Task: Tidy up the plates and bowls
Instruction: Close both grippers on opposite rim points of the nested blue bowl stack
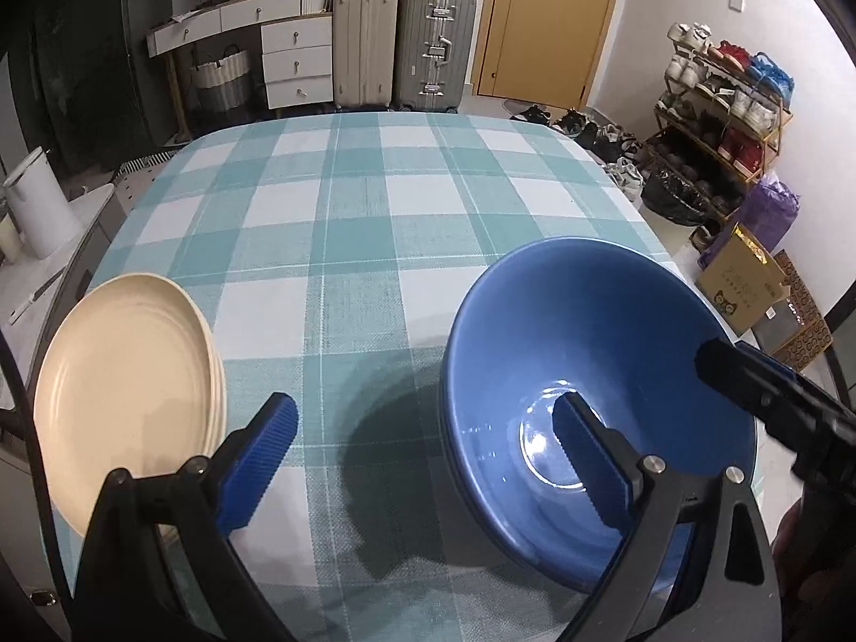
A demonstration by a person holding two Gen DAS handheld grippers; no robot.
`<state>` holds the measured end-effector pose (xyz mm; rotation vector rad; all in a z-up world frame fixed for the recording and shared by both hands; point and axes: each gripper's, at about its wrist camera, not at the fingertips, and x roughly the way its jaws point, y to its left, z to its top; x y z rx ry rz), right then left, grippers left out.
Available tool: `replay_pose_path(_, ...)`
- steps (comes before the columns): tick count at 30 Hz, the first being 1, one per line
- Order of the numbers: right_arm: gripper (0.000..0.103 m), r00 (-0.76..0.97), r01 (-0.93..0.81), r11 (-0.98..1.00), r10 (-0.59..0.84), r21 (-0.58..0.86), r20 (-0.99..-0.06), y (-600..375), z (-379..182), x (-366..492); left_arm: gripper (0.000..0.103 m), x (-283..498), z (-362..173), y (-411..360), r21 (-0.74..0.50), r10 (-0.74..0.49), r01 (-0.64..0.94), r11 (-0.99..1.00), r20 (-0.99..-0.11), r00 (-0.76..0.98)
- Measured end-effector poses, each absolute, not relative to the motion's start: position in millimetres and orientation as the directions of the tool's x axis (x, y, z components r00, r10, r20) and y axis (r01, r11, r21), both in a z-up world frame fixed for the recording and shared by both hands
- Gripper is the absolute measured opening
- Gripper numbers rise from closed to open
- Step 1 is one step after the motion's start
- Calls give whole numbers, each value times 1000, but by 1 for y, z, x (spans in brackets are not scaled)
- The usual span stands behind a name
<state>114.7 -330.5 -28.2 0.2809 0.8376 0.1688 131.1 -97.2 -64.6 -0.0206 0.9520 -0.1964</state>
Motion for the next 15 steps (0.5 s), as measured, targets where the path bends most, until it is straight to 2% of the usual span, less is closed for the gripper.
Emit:
replay_pose_path(5,89,681,-93,964,244,249,-690,-317,-23,109,97,133,-67,-98,-117,-186,159,980,-815,548)
replay_pose_path(15,89,622,-30,940,284,341,-729,-334,-39,124,97,142,-76,-102,-137,-223,201,970,-832,509)
